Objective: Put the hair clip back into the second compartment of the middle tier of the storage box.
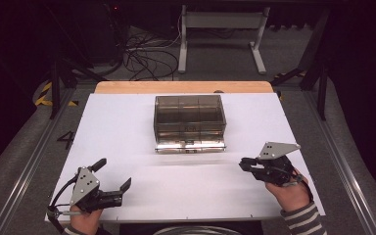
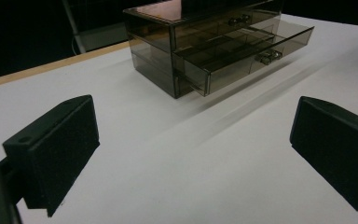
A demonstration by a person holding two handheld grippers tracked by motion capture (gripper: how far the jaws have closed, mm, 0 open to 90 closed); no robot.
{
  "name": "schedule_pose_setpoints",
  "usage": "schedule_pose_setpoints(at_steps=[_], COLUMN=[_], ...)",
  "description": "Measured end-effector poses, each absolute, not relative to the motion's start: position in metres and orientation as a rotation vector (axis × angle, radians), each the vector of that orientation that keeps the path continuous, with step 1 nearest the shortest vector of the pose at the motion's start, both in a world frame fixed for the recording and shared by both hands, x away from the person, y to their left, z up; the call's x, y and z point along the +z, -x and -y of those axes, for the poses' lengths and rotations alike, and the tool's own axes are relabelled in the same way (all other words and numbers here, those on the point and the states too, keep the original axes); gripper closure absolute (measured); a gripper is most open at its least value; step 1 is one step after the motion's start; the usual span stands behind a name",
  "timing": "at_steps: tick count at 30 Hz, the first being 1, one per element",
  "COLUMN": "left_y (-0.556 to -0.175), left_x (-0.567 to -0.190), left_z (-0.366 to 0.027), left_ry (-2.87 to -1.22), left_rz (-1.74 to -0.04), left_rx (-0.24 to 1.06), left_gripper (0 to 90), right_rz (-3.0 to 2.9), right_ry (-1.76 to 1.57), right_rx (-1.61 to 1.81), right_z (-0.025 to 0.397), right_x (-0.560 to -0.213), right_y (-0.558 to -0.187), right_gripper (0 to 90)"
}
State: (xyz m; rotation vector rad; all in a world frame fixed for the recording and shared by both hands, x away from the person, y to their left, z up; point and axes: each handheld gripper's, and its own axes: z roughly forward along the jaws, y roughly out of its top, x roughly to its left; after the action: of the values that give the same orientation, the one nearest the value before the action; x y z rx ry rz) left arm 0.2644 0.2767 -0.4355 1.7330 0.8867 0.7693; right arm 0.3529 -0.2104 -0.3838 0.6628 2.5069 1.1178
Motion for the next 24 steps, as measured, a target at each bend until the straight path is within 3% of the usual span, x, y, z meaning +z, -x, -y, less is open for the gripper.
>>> schedule_pose_setpoints(at_steps=[24], left_y=[-0.264], left_x=[-0.436], left_z=[-0.277], left_ry=[-1.732], left_rz=[-0.887], left_rx=[0.768], left_gripper=[2.0], right_rz=[-2.474], right_ry=[-0.617], right_rx=[1.200], right_z=[0.171], right_x=[-0.362], right_y=[-0.382], right_gripper=[76.0])
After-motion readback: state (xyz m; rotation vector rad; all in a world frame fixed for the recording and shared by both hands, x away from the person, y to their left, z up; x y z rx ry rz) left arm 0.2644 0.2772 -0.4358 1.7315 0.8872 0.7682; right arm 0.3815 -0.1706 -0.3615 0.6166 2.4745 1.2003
